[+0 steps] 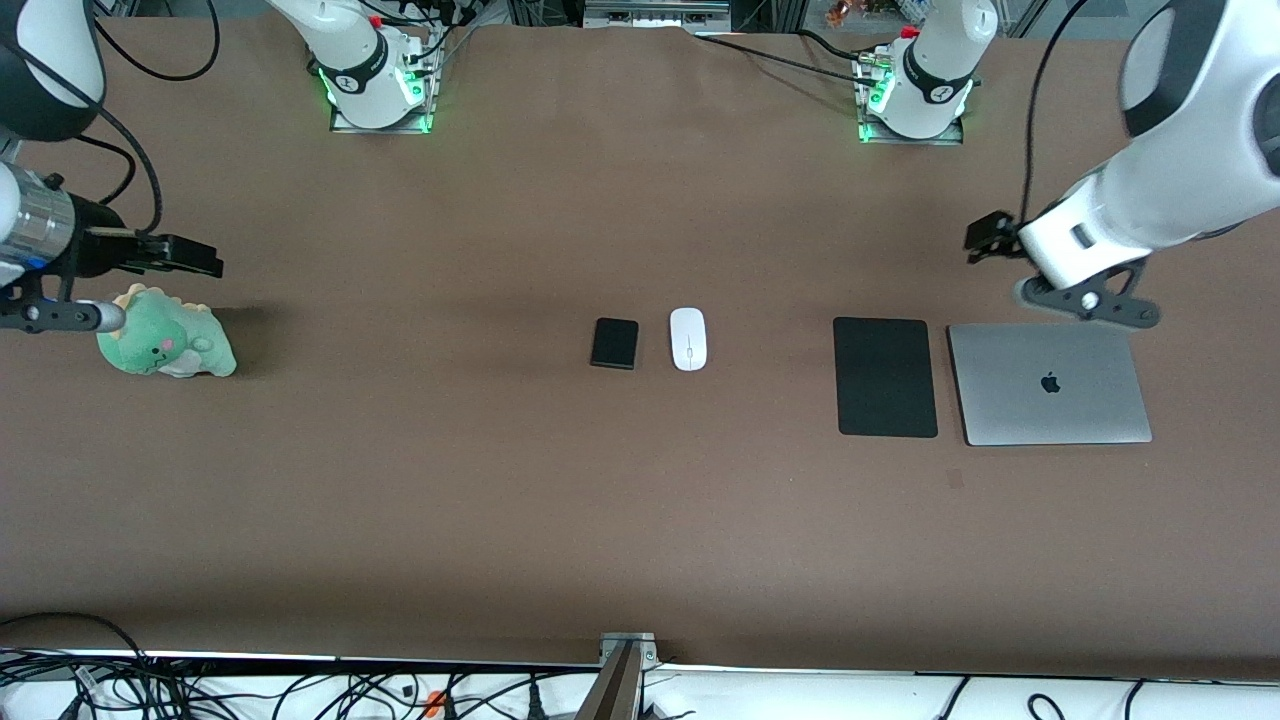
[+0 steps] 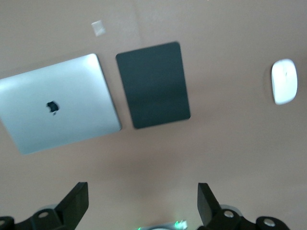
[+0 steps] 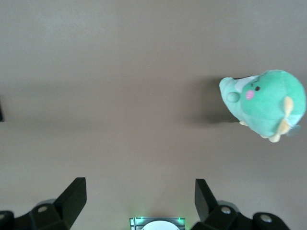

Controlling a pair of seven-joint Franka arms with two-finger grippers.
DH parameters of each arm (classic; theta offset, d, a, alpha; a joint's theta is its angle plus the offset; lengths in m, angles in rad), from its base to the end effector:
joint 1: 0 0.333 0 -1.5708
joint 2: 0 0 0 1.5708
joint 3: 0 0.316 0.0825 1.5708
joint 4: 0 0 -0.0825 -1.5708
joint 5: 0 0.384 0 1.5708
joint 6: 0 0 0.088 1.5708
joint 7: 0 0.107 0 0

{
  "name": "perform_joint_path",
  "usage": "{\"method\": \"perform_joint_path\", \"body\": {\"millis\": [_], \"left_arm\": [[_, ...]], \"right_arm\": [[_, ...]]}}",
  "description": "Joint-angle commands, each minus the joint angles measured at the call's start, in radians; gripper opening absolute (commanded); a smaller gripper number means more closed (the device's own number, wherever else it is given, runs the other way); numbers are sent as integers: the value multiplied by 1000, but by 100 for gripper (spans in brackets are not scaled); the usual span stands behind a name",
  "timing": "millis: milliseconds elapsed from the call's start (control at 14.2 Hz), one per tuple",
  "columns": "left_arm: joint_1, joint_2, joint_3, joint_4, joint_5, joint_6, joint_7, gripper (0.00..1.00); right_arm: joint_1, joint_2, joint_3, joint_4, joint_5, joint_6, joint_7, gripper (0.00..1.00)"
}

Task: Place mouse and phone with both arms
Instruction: 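Reach the left gripper to the mouse while the right gripper nears the plush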

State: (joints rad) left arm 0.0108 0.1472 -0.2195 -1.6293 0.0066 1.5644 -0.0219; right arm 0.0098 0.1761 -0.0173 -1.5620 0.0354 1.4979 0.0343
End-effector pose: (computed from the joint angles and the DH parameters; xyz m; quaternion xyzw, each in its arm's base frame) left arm 0.5725 -0.1132 0.5146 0.9901 -0.0936 -0.1049 0.0007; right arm 0.5890 0.0003 0.5223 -0.9924 0.0216 0.1200 0.0146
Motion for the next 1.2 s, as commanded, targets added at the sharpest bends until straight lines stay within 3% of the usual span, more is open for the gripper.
{"method": "perform_joint_path", "body": {"millis": [0, 353, 636, 848, 1130], "left_arm": [[0, 98, -93, 31, -10, 89, -175, 100], [-23, 227, -208, 25, -11, 294, -387, 100], [-171, 362, -201, 6, 12, 471, -566, 100], [-253, 460, -204, 3, 214, 571, -720, 100], [-328, 566, -202, 2, 332, 710, -892, 100]], "right_arm": [[4, 39, -4, 8, 35, 5, 41, 100], [70, 88, -21, 8, 70, 12, 174, 100], [75, 91, -20, 8, 75, 16, 220, 100], [99, 89, -15, 8, 75, 19, 301, 100], [105, 89, -15, 8, 75, 18, 306, 100]]}}
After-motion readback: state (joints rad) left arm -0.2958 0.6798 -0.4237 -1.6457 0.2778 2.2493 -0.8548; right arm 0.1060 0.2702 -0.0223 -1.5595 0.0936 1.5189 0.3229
